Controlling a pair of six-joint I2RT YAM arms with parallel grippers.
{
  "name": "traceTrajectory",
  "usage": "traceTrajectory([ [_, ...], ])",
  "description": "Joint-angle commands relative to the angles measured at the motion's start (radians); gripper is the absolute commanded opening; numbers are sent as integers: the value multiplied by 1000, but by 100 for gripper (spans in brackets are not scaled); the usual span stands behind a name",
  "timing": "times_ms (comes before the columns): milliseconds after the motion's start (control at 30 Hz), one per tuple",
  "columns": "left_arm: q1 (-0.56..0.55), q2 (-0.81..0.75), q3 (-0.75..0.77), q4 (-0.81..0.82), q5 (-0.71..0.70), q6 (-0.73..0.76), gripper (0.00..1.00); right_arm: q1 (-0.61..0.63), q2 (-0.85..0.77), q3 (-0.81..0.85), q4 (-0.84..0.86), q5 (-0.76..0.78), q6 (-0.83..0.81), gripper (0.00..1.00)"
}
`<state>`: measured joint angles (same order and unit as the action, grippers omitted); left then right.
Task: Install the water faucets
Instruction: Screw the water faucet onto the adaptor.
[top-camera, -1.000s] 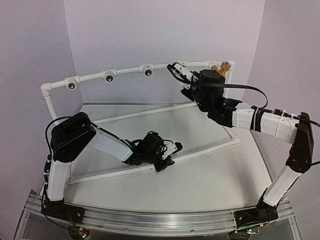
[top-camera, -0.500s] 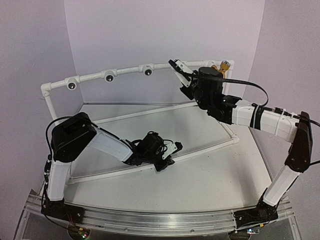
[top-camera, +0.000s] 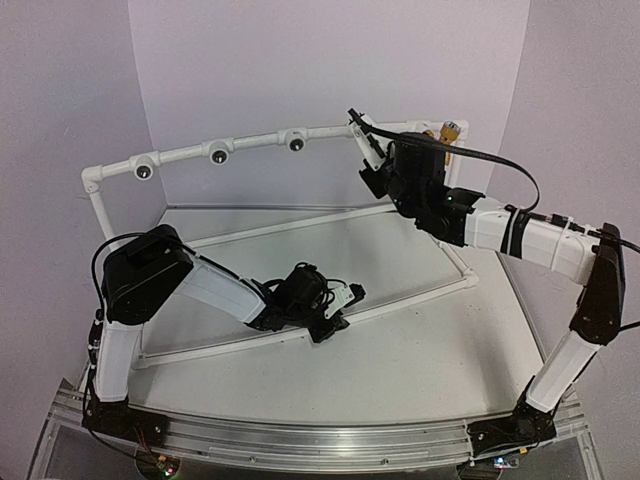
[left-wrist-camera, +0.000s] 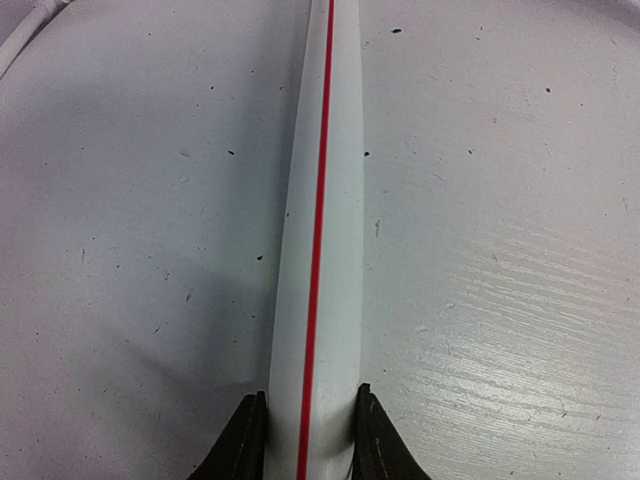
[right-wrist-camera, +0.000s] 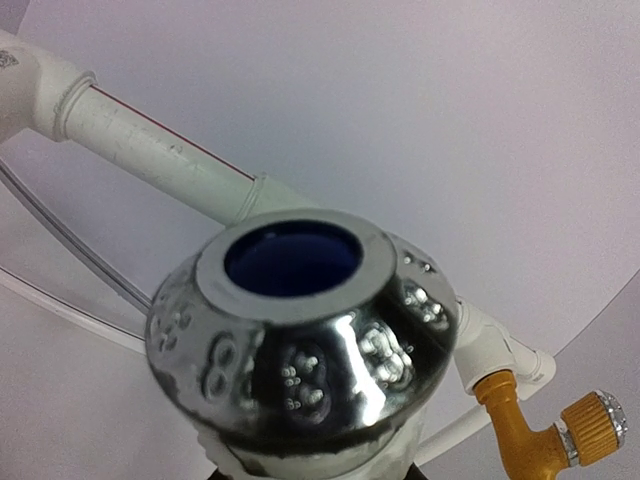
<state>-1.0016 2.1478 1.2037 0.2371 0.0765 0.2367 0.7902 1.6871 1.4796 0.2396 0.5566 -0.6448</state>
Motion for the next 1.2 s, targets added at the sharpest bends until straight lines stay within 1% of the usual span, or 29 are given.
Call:
traceTrajectory([
  [0, -21, 98, -79, -267, -34, -125, 0, -54, 11, 44, -6, 18, 102, 0],
  [767, -22, 99, -79, -267, -32, -124, 0, -98, -1, 63, -116, -32, 455, 0],
  [1167, -23, 99, -78, -267, -35, -124, 0, -98, 12, 127, -189, -50, 578, 0],
])
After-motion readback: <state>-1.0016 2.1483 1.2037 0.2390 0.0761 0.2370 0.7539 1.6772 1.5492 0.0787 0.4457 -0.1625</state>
